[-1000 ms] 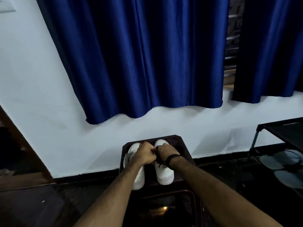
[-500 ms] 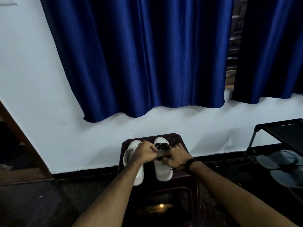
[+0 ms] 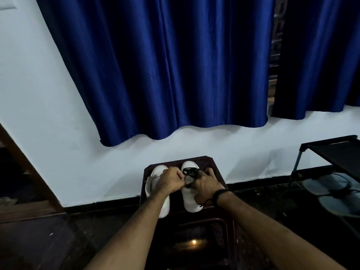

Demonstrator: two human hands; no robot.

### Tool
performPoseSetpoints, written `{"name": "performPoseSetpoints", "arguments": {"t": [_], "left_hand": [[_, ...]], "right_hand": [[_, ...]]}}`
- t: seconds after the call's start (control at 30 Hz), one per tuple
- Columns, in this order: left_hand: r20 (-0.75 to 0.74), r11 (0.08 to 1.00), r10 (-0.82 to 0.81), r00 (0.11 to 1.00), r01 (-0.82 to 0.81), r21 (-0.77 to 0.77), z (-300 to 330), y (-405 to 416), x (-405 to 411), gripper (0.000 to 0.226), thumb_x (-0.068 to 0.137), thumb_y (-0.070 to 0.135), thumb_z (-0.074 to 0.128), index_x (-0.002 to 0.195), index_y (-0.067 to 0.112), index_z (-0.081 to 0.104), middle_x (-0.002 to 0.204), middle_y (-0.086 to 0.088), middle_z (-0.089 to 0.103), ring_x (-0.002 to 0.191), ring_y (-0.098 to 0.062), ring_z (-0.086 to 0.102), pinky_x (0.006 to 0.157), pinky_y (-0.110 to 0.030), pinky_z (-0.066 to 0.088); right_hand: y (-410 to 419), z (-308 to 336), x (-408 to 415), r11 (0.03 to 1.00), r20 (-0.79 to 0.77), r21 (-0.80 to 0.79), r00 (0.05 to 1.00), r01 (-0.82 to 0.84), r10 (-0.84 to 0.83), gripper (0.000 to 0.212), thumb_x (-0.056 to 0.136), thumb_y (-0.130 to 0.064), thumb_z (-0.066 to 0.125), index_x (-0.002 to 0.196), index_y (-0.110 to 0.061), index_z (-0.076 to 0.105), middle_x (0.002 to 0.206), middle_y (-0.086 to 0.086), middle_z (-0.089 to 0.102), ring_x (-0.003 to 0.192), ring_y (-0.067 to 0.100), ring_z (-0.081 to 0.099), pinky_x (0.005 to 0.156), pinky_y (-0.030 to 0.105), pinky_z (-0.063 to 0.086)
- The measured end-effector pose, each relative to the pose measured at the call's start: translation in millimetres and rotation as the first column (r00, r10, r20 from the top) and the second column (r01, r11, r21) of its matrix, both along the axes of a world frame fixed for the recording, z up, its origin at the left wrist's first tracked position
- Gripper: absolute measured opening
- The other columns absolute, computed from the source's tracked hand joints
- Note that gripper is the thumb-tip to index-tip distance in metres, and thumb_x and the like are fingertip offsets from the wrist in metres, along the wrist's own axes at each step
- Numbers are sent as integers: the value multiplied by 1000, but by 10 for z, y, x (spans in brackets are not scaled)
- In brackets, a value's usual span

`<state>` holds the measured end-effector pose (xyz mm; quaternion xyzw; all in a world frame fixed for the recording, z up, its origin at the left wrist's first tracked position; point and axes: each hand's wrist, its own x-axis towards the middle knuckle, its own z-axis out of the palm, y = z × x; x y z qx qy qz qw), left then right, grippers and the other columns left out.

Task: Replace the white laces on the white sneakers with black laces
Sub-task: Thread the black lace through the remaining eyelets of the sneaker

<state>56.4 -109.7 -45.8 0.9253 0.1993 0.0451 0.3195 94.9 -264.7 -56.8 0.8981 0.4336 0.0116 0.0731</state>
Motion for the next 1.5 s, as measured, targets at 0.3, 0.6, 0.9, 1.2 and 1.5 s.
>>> {"name": "performPoseSetpoints", "arguments": {"t": [0.3, 0.6, 0.9, 1.2, 1.5], "left_hand": [[-92, 995, -29, 995, 21, -93, -58, -174, -34, 20, 84, 12, 49, 79, 6, 67, 59, -11, 70, 53, -19, 71, 61, -40, 62], [-150, 994, -105, 983, 98, -56, -158, -124, 29, 25, 93, 26, 50, 96, 9, 68, 61, -6, 71, 61, -20, 72, 71, -37, 62], [182, 862, 298, 937, -346, 370, -201, 539, -410, 64, 81, 42, 63, 136, 12, 48, 125, -16, 53, 115, -36, 51, 93, -44, 43], [55, 942, 319, 946, -310, -129, -609, 524, -416, 58, 96, 28, 47, 148, 15, 24, 143, -23, 44, 127, -41, 46, 101, -46, 40], [-4, 937, 345, 939, -344, -62, -616, 527, -362, 54, 96, 31, 46, 144, 17, 26, 138, -22, 47, 122, -42, 50, 98, -49, 43]], "right_hand": [[-25, -238, 25, 574, -440, 620, 843, 535, -311, 49, 91, -49, 45, 125, -15, 51, 122, 14, 49, 109, 35, 54, 88, 40, 46], [142, -394, 135, 610, -522, 491, 770, 622, -366, 46, 101, -24, 33, 145, -13, 31, 130, 22, 51, 114, 42, 54, 87, 41, 44], [-286, -499, 252, 578, -306, 554, 793, 599, -527, 38, 94, -26, 45, 130, -12, 45, 131, 13, 47, 115, 35, 48, 87, 41, 45], [-209, -848, 627, 879, -334, 74, 842, 471, -423, 71, 94, -41, 46, 152, -39, 6, 161, 11, -1, 145, 36, 16, 115, 45, 21], [-276, -939, 405, 758, -252, 437, 875, 485, -414, 33, 82, -5, 51, 105, -15, 72, 106, 11, 70, 104, 32, 62, 85, 34, 49]]}}
